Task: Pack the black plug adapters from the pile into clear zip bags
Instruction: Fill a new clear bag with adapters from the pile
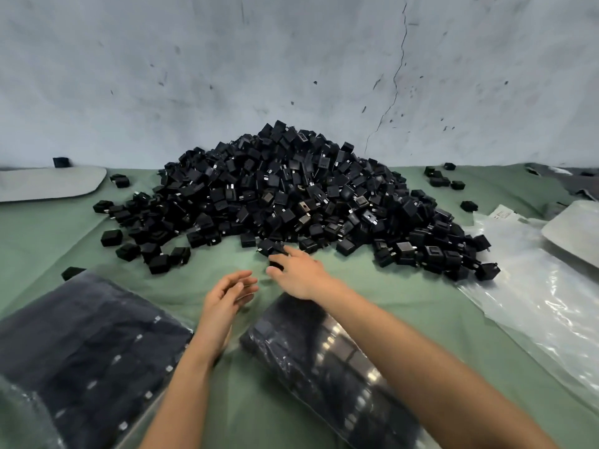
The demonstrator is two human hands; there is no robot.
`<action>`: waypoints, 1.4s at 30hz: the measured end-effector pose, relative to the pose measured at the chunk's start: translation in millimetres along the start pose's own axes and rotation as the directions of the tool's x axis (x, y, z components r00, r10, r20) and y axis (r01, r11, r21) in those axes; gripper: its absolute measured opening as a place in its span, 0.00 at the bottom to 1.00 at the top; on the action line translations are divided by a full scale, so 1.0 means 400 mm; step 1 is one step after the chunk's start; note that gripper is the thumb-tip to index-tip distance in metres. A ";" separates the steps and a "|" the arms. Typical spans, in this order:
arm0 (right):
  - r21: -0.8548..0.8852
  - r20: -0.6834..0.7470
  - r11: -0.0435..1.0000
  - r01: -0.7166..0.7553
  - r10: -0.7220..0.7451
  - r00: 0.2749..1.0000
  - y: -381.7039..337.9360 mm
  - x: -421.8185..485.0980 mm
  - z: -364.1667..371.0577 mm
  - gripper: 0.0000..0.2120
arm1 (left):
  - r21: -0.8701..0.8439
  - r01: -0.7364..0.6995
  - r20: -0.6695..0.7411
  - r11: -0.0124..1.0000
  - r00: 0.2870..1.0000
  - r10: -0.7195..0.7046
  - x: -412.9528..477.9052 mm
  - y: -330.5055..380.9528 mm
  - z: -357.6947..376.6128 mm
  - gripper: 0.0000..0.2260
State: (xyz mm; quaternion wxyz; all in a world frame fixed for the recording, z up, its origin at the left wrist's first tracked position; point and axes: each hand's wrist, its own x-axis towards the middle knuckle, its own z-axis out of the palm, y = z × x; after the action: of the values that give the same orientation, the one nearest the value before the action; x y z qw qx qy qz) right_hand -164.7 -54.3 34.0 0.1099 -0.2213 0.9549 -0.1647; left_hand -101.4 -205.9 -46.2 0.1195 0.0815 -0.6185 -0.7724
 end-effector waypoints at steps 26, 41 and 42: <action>0.000 -0.037 0.996 0.093 -0.093 0.995 -0.012 0.061 0.043 0.16 | -0.169 0.073 -0.005 0.983 0.997 -0.075 0.012 -0.001 -0.009 0.13; 0.999 -0.004 -0.039 0.025 0.466 0.885 0.375 -0.550 -0.061 0.16 | -0.151 0.014 -0.045 0.988 0.999 -0.022 0.016 -0.001 -0.009 0.14; 0.999 0.041 0.005 -0.052 0.544 0.838 0.413 -0.568 -0.058 0.15 | -0.125 0.012 -0.036 0.992 0.999 -0.016 0.016 -0.004 -0.004 0.14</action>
State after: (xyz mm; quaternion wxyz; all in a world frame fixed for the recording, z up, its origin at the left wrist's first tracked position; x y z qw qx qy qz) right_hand -35.8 196.3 26.4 0.0844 0.1603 0.6117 -0.7701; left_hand -107.3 -209.0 -48.0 0.1305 0.0926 -0.5659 -0.8088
